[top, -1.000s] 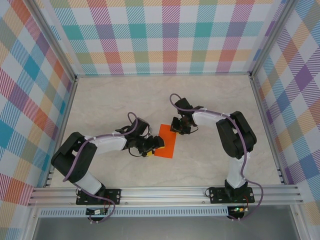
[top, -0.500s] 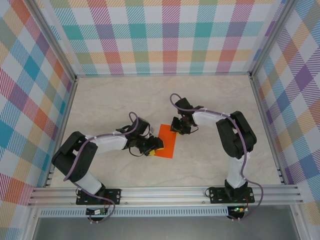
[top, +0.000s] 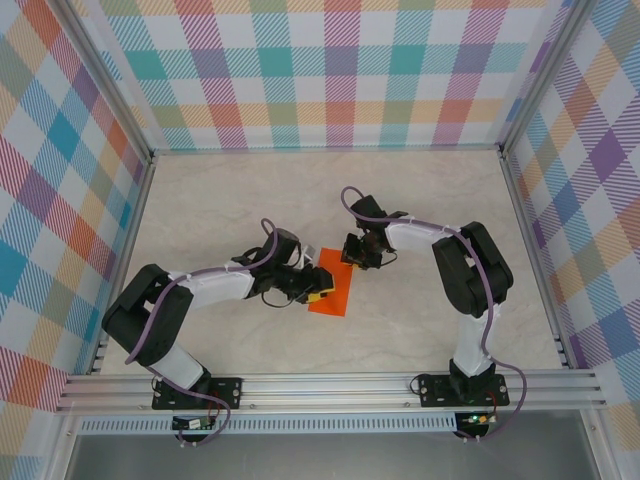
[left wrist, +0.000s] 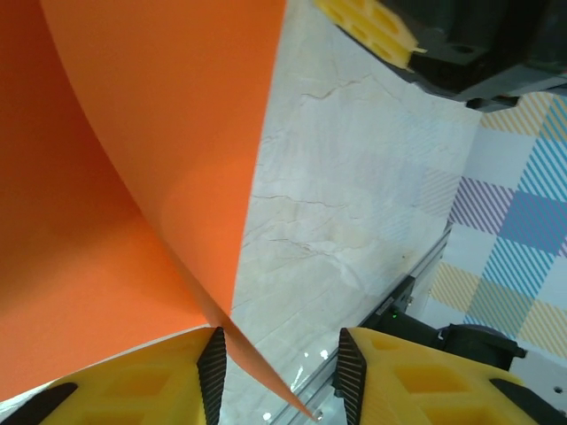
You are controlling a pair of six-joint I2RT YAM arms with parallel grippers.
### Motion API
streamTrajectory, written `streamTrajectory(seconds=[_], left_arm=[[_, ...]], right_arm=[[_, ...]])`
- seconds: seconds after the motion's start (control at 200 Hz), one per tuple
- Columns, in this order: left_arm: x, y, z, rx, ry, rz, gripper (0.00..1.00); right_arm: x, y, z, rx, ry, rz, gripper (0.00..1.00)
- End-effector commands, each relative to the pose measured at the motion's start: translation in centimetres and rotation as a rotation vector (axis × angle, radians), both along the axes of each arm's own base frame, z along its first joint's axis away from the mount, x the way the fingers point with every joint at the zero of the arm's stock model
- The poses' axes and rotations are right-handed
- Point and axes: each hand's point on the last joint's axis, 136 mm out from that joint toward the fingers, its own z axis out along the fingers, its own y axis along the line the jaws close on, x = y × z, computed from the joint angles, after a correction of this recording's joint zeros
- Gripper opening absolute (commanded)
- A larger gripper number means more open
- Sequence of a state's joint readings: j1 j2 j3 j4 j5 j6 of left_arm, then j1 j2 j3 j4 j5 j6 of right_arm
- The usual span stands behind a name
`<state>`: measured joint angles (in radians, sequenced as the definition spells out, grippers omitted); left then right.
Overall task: Fold a paper plane with a square sheet of paper (pick it up from the middle)
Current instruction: Fold the triangle a second time at the center of the table.
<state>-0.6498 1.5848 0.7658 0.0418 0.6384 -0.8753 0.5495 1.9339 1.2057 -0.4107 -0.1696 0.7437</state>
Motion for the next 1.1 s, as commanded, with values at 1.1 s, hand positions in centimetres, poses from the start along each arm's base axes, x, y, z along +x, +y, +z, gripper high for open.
streamTrajectory(seconds=[1.1], left_arm=[[2.1, -1.3, -2.8, 0.037, -0.026, 0.037, 0.25]], right_arm=[[-7.4, -0.8, 7.6, 0.266, -0.054, 0.158, 0.53]])
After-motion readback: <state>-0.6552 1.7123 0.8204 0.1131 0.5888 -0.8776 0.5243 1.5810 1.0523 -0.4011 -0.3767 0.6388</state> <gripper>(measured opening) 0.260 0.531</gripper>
